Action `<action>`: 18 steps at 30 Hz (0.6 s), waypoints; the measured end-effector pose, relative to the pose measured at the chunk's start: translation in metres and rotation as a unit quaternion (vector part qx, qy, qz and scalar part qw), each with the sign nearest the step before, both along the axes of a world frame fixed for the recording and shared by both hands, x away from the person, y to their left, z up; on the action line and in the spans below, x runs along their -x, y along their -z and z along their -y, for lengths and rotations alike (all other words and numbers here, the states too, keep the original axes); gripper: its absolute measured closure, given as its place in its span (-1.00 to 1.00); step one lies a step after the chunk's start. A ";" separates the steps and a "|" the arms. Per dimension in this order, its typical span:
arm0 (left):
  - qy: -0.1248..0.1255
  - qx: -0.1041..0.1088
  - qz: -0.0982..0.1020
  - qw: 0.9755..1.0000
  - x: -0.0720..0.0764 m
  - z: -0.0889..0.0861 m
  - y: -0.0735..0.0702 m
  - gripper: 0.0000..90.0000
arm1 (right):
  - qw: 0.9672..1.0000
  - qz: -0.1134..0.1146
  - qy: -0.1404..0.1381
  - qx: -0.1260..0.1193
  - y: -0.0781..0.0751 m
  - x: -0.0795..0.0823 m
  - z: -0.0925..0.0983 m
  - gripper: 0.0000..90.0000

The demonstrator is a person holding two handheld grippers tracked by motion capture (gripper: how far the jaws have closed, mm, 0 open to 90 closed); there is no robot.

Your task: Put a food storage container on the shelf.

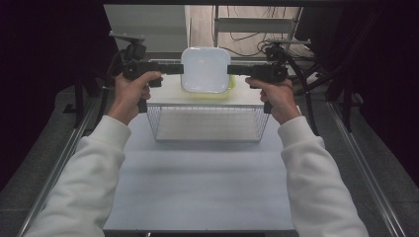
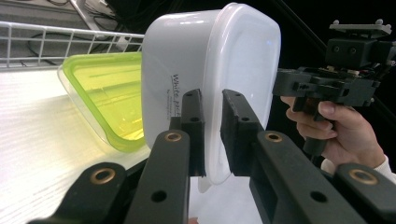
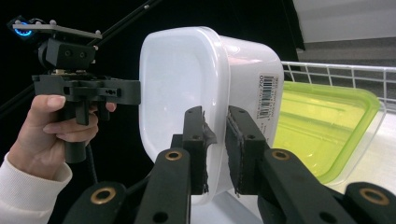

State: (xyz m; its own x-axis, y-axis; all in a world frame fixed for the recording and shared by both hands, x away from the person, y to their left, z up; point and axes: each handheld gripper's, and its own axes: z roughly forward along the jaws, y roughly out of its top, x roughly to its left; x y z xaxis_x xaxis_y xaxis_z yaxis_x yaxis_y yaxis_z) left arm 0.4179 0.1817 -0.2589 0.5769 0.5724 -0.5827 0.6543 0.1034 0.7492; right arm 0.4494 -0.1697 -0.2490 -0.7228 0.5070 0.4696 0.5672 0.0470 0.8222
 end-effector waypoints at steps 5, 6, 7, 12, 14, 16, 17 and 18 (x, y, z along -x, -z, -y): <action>-0.002 0.002 -0.001 1.000 -0.007 0.001 -0.001 0.77 | 1.000 0.000 0.002 0.000 -0.003 -0.008 -0.001 0.72; -0.001 0.002 -0.002 1.000 -0.009 0.001 -0.001 0.77 | 1.000 -0.002 0.004 -0.002 -0.003 -0.010 -0.001 0.72; -0.001 0.003 -0.003 1.000 -0.011 0.001 -0.002 0.77 | 1.000 -0.002 0.003 -0.001 -0.005 -0.011 0.000 0.72; -0.003 0.005 -0.008 1.000 -0.020 0.006 -0.001 0.77 | 1.000 -0.010 0.009 -0.007 -0.005 -0.019 0.003 0.73; -0.004 0.006 -0.014 1.000 -0.025 0.007 0.001 0.77 | 1.000 -0.014 0.012 -0.006 -0.004 -0.023 0.004 0.73; -0.006 0.008 -0.020 1.000 -0.029 0.007 0.004 0.77 | 1.000 -0.016 0.014 -0.004 -0.001 -0.027 0.004 0.73; -0.007 0.006 -0.022 1.000 -0.030 0.007 0.005 0.77 | 1.000 -0.020 0.015 -0.004 0.000 -0.029 0.004 0.73; -0.007 0.007 -0.024 1.000 -0.032 0.007 0.006 0.77 | 1.000 -0.022 0.016 -0.004 0.001 -0.031 0.004 0.73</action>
